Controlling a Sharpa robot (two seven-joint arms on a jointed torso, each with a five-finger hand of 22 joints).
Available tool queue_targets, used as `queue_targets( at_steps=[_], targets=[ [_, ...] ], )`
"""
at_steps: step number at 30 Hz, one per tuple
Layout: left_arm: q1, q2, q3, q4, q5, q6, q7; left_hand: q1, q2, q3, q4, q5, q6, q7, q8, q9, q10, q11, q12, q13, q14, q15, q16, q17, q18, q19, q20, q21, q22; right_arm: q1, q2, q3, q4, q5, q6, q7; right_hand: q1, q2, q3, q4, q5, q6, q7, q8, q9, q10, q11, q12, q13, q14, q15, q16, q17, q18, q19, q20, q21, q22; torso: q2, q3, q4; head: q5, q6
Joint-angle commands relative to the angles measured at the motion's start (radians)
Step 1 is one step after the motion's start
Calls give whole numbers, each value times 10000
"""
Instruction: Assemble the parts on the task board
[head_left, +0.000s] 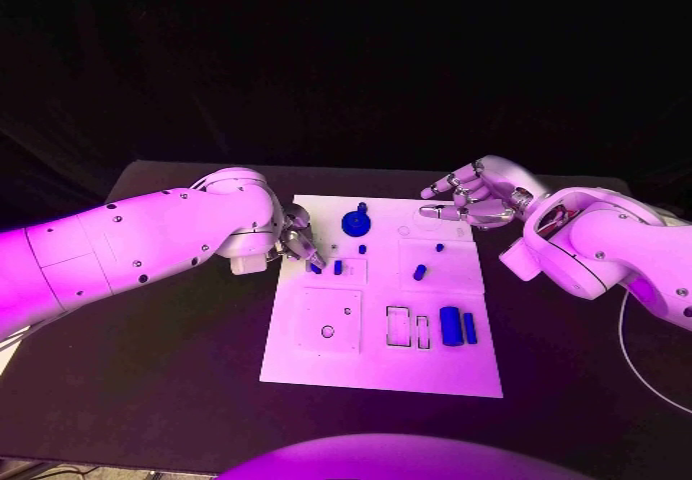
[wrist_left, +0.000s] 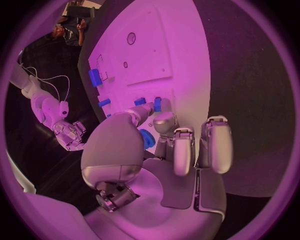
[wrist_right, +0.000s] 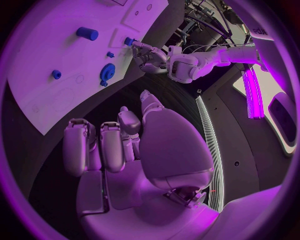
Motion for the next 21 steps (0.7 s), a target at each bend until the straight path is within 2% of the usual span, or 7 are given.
queue_targets(
  at_steps=[1, 10, 21],
  targets=[
    [-91, 86, -87, -8, 172, 461, -223, -157, 13, 703, -689, -45, 279, -171, -19, -62, 104, -21, 63, 19, 1033, -61, 31, 2633, 13, 564, -96, 63, 1582, -7, 4, 0, 18, -47, 128, 44, 11, 78, -42, 15, 57, 54, -5, -5, 14, -43, -43, -15, -6, 505, -47, -44, 65, 166, -64, -25, -48, -8, 0, 3, -8, -6, 2],
    [-91, 124, -96, -41, -53, 458, -382, -418, -50, 485, -584, -16, 361, -203, -38, -218, 96, -49, -24, -75, 1033, -85, 31, 2633, 29, 538, -113, -2, 1535, -7, -6, 0, 26, -47, 134, 51, 9, 82, -55, 17, 53, 55, -5, -5, 14, -48, -43, -24, -15, 502, -47, -57, 50, 167, -67, -26, -53, -16, -1, 0, 3, -28, -8],
    [-92, 147, -96, -47, -252, 356, -627, -929, -211, -182, -274, -31, 508, -236, -30, -542, 135, -81, -26, -67, 1033, -123, 31, 2633, -20, 616, -149, 160, 1698, -6, -11, 0, 41, -42, 127, 69, -25, 89, -88, 42, 55, 56, -3, -5, 14, -53, -40, -32, -24, 497, -46, -83, 21, 173, -82, -27, -69, -45, -1, -4, -3, -14, -38]
  ],
)
